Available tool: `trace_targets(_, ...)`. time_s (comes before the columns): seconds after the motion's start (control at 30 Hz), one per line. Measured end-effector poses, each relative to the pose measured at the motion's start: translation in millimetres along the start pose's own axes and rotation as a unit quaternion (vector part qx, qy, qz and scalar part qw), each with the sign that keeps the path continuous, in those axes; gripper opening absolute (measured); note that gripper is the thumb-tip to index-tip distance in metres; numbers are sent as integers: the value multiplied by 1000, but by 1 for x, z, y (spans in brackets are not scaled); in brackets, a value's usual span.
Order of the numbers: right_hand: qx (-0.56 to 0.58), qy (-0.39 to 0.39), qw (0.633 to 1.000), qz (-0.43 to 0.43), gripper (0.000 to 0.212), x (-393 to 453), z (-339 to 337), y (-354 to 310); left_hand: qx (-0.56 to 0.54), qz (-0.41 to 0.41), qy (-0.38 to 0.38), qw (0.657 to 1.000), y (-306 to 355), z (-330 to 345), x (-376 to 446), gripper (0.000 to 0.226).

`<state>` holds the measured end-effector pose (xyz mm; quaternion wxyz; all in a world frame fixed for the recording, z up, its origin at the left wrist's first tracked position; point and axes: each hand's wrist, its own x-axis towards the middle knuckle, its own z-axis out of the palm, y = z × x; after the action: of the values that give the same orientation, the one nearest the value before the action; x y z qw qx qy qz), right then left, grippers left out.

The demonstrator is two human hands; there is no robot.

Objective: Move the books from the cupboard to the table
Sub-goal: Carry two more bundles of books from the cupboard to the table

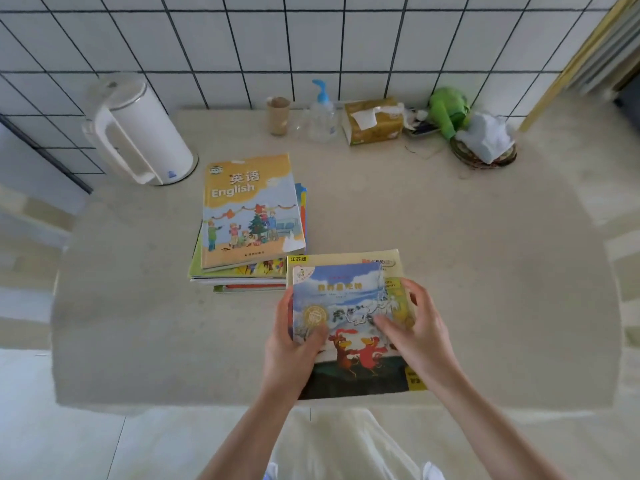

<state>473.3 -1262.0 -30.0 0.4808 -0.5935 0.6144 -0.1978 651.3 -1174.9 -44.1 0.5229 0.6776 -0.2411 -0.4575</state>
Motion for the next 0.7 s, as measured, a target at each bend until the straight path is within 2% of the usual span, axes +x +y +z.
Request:
trace_targets(0.1,-19,-31,999,-1,65,15,-18,0,-19,-27,10,999,-5,22,-4,69)
trace_targets(0.23,-44,-42,998,12,66,21,-38,1,32,-18,30,999,-14,42,-8,76)
trace_targets(0.4,-31,34,998,40,70,26,-50,-1,14,7,-36,999,-5,57,21,73)
trace_targets(0.53,-1,78,993,91,100,41,-58,-8,50,28,-63,996,9,66,53,76)
trace_targets(0.63,64,48,981,179,125,67,-67,-7,68,48,-88,993,15,68,75,80)
trace_targets(0.7,128,4,964,231,125,88,-75,-3,73,59,-109,990,19,70,89,80)
